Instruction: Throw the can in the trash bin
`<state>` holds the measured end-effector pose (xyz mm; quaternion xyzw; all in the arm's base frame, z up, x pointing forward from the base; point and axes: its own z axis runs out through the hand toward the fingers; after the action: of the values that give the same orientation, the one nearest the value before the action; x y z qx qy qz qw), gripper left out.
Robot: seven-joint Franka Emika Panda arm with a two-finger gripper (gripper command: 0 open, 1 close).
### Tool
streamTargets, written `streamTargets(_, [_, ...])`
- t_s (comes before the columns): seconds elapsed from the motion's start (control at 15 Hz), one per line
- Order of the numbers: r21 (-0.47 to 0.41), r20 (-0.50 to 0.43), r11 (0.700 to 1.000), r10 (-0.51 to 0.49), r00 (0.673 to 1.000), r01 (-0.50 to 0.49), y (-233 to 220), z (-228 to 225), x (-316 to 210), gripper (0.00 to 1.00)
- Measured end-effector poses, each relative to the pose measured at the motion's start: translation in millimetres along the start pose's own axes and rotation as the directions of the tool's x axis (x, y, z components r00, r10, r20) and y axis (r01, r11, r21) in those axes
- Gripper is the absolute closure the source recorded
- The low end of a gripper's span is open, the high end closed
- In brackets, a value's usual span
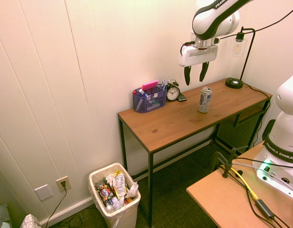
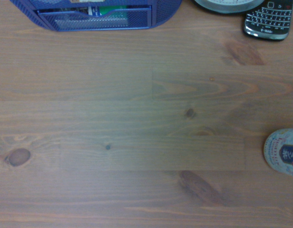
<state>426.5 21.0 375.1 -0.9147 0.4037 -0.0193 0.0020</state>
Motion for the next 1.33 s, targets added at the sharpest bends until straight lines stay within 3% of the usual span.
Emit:
streamTargets(0.47, [0.020,0.014,0.995,0.099,0.995,-0.099,31.5,15.1,17.9,0.00])
streamTargets(0.73, [0.016,0.028,0.978,0.206,0.978,-0.206,73.3,8.6,33.5,0.00])
streamTargets(0.93, [0.000,0.056,0.964,0.267,0.962,-0.267,99.6,27.5,58.6,0.00])
streamTargets(1.33, [-0.052,0.115,0.957,0.289,0.950,-0.285,74.9,77.2,120.7,0.00])
